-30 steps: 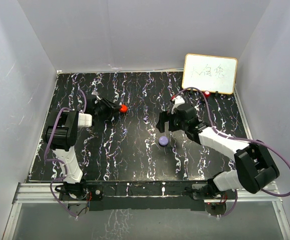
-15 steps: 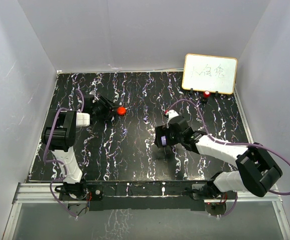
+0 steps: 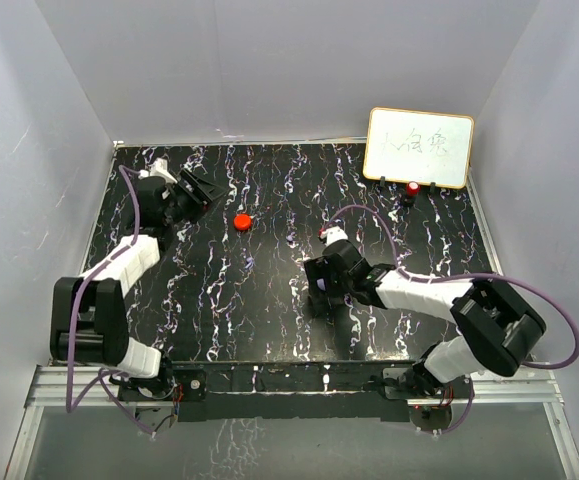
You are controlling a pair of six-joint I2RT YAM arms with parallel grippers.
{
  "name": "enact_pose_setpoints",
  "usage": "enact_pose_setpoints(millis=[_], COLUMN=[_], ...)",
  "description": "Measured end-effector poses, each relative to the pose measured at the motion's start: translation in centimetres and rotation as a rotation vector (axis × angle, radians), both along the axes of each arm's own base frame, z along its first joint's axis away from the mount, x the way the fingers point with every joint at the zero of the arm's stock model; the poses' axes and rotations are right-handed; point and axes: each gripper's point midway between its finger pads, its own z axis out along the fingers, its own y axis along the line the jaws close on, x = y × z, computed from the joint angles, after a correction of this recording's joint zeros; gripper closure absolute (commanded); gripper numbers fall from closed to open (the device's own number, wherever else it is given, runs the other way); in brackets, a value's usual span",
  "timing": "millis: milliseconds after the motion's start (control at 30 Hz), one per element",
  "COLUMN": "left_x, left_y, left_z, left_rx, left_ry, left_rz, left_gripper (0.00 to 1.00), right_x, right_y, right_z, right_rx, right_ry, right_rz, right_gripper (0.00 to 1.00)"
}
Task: Insert the wireless bluetooth earbuds into the charging case
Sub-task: Pick up the charging case at the center of the board.
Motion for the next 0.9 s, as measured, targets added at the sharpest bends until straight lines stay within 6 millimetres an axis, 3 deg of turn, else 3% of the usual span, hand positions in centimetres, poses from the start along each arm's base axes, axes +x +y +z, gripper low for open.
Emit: enact_pose_setpoints(millis=[100,433,700,900], left_x=[-0.9,-3.3,-3.8,-4.7], left_y=[0.1,0.0,-0.7,-1.9], left_z=[0.6,-2.6,-2.5,-2.1], left_rx=[0.008,0.013,0.002,-0.029], left_ry=[-0.011,0.084,0.086,0.083], left_rz=[-0.004,-0.025,-0.074,-0.152], left_gripper=[0.37,0.37,0.36,0.36], right_x=[0.4,1.1,1.0,0.8], right_y=[0.0,-0.3,0.0,0.2], right_z=[-0.1,-0.4,-0.6,-0.4], right_rx=[-0.019,-0.081,-0.133,-0.175], right_ry=[-0.012,-0.042,-0.042,-0.045], right_rz=[-0.013,-0.043,-0.054,-0.025], right_gripper=[0.2,0.43,0.65,0.72])
